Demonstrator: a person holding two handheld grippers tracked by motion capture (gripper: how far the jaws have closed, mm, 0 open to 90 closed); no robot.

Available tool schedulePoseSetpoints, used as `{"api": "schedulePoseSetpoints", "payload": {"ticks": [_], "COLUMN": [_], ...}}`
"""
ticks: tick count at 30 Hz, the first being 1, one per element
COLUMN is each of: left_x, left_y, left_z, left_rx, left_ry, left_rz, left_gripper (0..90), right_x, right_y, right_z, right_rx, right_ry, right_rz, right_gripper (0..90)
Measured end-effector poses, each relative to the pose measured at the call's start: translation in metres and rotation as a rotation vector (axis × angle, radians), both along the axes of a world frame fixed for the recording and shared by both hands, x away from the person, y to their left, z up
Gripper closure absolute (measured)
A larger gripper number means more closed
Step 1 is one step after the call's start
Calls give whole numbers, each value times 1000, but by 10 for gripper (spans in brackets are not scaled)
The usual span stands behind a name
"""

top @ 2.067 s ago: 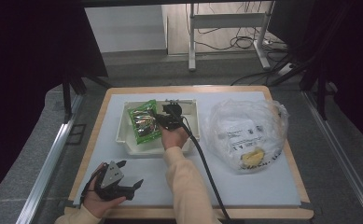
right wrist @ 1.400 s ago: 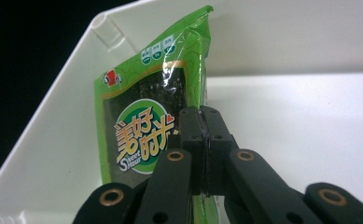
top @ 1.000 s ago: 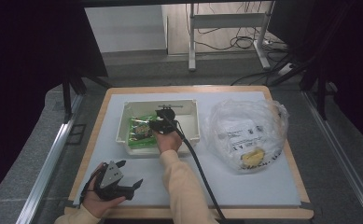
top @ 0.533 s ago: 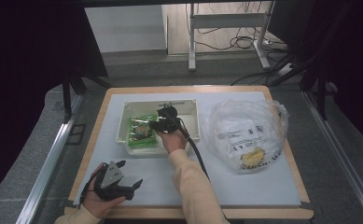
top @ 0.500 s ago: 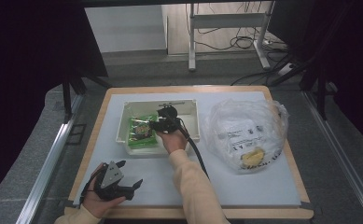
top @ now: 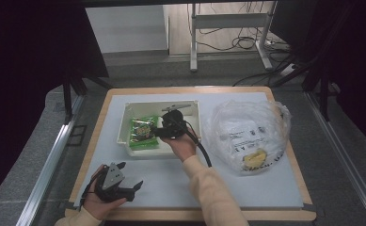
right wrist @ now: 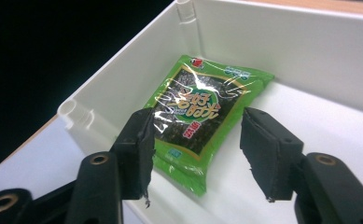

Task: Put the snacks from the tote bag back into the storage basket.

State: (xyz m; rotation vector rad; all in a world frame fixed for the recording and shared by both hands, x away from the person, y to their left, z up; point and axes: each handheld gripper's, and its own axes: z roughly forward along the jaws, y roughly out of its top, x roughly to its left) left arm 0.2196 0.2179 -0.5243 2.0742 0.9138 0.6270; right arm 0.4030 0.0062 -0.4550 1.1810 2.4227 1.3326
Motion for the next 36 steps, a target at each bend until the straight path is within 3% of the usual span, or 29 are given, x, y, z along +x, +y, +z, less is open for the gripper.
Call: {"api": "schedulePoseSetpoints", "payload": {"ticks": [7,9,10,11,13,17,22,29,36], "left_x": [3,2,2,1,0,1,2,4,6], "left_y": [2,2,2,1,0,-2,-3,-1,1], "left_z": [-2,-2,-2,0,0,-1,-3,-4,-6], "left_rx": [14,17,15,12,9,27,21,26,31], "left_ry": [5,-5,-12,-25,-30,-21,-15,-2,6], "left_rz": [18,24,26,30,33,35,43,55,63], "left_gripper": [108,109,109,109,109,109,108,109,109], "right_x": [-9,-16,-16,-21,-23,-38,-51,-67,-87], "right_y": [-28,-47,-47,-61,-66,-99,-120,-152,-192], "right_z": [7,7,7,5,5,5,5,6,-9], "right_rx": [22,9,9,20,26,46,49,19,-4], "right_ry": [-25,-52,-52,-63,-62,-97,-129,-162,-177], "right_rz": [35,57,57,64,65,101,128,119,104], "right_gripper": [421,402,402,398,395,388,383,372,359]}}
